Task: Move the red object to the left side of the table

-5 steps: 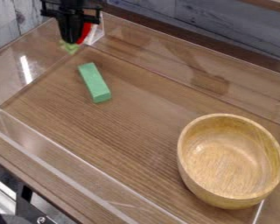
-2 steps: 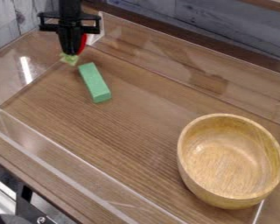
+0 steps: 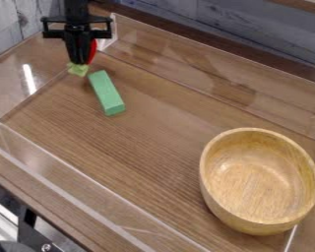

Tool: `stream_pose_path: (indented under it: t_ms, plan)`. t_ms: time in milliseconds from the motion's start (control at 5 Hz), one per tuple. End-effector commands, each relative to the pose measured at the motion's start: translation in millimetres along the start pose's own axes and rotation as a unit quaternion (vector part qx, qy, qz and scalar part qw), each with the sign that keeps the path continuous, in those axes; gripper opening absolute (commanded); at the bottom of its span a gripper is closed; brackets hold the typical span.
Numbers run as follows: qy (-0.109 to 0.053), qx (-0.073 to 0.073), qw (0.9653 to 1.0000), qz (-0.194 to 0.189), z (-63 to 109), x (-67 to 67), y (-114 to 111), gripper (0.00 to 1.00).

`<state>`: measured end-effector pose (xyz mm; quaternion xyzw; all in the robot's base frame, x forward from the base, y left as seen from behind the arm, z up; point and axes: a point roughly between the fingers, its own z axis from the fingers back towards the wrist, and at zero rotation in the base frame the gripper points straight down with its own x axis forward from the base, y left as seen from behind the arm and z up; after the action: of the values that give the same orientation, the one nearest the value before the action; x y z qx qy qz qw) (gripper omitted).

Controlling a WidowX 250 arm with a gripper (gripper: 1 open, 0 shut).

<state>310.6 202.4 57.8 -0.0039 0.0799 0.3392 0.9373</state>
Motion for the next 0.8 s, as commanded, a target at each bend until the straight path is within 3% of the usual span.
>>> stream_pose_path:
  t_ms: [0, 400, 600]
  plan:
    - [-0.053, -0.019, 0.9984, 0.007, 50.1, -1.1, -1, 0.0]
    - [-0.049, -0.035, 0.9982, -0.002, 62.4, -10.1, 5, 0.0]
    - [-0.045, -0.023, 0.998, -0.039, 47.9, -30.2, 18, 0.0]
